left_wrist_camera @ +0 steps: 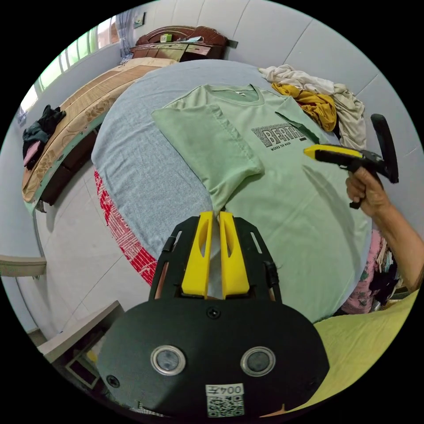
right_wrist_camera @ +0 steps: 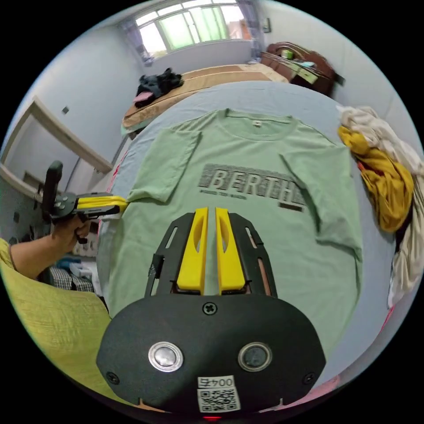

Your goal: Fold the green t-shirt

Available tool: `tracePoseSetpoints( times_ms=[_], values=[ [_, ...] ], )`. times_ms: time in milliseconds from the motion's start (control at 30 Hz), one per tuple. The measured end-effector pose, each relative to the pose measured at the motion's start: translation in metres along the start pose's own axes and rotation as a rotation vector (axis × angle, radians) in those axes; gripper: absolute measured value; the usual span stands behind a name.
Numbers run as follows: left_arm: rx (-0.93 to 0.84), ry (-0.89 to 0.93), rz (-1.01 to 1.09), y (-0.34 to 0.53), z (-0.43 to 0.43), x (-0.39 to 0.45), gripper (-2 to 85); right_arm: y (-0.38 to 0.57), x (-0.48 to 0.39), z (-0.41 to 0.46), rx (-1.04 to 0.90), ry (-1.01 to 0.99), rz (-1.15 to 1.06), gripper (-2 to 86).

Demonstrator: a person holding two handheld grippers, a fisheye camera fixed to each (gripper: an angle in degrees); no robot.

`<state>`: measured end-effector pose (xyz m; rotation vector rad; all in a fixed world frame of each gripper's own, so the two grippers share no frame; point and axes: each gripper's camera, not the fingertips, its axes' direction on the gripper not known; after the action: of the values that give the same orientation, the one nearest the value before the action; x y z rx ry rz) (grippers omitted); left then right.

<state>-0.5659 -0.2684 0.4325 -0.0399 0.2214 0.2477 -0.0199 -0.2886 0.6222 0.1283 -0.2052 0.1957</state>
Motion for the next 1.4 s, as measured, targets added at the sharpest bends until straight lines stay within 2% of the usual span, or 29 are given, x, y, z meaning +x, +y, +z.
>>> tracePoseSetpoints(
  times_ms=[167,367,567,767,967,1133,1400],
  values=[
    [0.05,-0.088,0.021,-0.022,-0.026,0.011,1.7,0.032,0.084,-0.056,0.057,0.105,0.136,6.8],
    [0.104,0.015,0.158,-0.121,-0.023,0.082,2.5,0.052,0.157,-0.094,0.094,0.167,0.131,7.7],
    [0.09,0.026,0.403,-0.27,0.025,0.199,4.7,0.064,0.195,-0.102,0.066,0.212,-0.006,8.9],
    [0.047,-0.027,0.427,-0.386,0.088,0.275,7.5,0.074,0.2,-0.109,0.053,0.3,-0.207,10.2],
    [0.067,-0.032,0.437,-0.44,0.118,0.32,8.5,0.082,0.208,-0.122,0.05,0.309,-0.317,10.1],
    [0.015,-0.047,0.484,-0.468,0.142,0.351,8.4,0.086,0.217,-0.133,0.041,0.321,-0.385,10.4],
    [0.019,-0.058,0.465,-0.489,0.161,0.38,2.3,0.092,0.232,-0.149,0.027,0.379,-0.448,8.0]
  ],
)
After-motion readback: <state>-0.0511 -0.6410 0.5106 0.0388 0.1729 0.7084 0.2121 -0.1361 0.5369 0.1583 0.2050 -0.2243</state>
